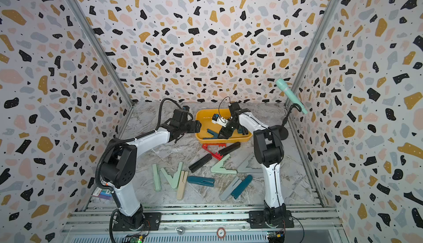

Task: Put the pruning pliers into the storage box
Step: Adjust the pruning pliers in the storage box.

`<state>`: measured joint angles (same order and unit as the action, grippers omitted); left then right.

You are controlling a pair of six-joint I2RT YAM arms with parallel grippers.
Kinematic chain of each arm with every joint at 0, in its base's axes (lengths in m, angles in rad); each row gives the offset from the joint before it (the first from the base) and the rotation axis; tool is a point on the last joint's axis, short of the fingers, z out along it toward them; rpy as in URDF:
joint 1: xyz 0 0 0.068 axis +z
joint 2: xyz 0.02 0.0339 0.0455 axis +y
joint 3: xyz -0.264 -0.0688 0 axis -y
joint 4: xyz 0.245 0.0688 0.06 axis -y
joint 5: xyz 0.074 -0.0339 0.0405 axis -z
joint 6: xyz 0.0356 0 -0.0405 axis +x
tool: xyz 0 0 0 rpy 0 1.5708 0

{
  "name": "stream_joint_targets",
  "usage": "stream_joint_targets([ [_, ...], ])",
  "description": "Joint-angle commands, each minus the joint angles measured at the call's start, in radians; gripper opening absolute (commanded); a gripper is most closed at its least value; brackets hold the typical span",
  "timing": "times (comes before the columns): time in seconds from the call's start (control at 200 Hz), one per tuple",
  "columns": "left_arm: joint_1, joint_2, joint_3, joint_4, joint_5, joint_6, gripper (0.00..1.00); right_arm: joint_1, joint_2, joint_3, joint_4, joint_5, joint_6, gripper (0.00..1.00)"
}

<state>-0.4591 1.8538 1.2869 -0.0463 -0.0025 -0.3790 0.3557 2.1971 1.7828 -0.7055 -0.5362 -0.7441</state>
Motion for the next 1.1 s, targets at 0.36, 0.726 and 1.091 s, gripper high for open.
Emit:
stream_joint_targets([
  [0.36, 0.000, 0.056, 0.029, 0.021, 0.049, -0.024, 0.89, 0.114, 0.114, -0.002, 0.043, 0.367, 0.109, 0.58],
  [0.726, 0.002, 0.048, 0.025, 0.014, 0.023, -0.020, 0.89, 0.082, 0.172, 0.089, 0.069, 0.532, 0.332, 0.30],
  [1.091, 0.004, 0.045, 0.022, 0.022, 0.012, -0.031, 0.88, 0.026, 0.102, 0.076, 0.225, 0.632, 0.576, 0.14],
])
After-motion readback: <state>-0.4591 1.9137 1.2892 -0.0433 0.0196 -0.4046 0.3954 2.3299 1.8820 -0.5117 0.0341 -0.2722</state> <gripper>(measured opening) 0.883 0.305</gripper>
